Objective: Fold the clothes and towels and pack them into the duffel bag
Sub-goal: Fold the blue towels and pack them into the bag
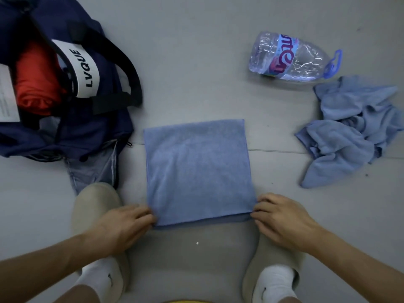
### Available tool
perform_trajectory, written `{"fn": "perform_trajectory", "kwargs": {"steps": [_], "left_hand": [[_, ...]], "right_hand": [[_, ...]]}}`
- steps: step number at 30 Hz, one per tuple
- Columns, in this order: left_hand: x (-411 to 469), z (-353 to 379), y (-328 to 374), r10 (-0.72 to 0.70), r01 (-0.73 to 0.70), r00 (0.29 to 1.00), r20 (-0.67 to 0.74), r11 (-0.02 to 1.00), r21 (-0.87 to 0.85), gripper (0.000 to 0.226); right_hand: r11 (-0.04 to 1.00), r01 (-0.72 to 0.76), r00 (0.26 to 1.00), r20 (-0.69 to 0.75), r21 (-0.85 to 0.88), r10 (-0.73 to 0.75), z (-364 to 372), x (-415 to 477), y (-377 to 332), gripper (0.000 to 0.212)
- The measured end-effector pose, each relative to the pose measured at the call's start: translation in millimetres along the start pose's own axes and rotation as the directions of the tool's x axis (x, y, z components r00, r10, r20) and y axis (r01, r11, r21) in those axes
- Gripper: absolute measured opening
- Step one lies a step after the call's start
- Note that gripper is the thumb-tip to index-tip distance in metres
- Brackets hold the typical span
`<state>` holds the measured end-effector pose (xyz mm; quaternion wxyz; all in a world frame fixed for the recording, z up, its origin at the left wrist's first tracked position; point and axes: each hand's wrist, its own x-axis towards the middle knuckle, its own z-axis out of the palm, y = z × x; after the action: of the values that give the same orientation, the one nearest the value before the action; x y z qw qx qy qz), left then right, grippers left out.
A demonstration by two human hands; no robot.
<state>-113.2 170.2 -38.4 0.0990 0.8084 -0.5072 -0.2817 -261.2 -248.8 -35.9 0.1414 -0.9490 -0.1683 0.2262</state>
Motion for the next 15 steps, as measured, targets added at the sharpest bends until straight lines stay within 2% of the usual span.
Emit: {"fn": "perform_trajectory", "kwargs": {"steps": [2,3,6,8,10,12,13,15], "left_hand": [[11,0,-4,0.049,-0.051,0.998,0.040,0.998,0.042,0.028],[20,-4,-7,0.050,-0.050,0.999,0.007,0.997,0.050,0.029],[60,-21,-23,0.016,0.009,0.979,-0.203,0.993,0.119,0.027],[90,-29,-34,-0.055,0.102,0.961,-0.272,0.981,0.165,0.036],[116,-31,-40,-0.203,0.241,0.948,-0.245,0.961,0.136,0.052],[138,-29,-36,-0.388,0.397,0.904,-0.179,0.918,0.016,0.067],[148,-24,-33,-0.446,0.449,0.882,-0.152,0.893,-0.015,0.072],[162,-17,-29,-0.473,0.476,0.876,-0.094,0.879,0.012,0.077]], "right_hand": [[1.000,-0.002,1.000,0.032,0.025,0.001,-2,11,1,0.031],[0.998,-0.001,1.000,0.000,0.056,0.001,-6,19,0,0.032],[0.997,-0.016,0.979,-0.202,0.069,0.029,-26,59,3,0.031],[0.998,-0.063,0.960,-0.272,0.009,0.064,-35,94,6,0.042],[0.994,-0.086,0.969,-0.236,-0.070,0.068,-42,129,12,0.059],[0.990,-0.084,0.987,-0.149,-0.116,0.066,-51,160,21,0.069],[0.988,-0.090,0.992,-0.105,-0.129,0.077,-55,171,26,0.072],[0.980,-0.119,0.993,0.007,-0.160,0.122,-59,185,42,0.077]]}}
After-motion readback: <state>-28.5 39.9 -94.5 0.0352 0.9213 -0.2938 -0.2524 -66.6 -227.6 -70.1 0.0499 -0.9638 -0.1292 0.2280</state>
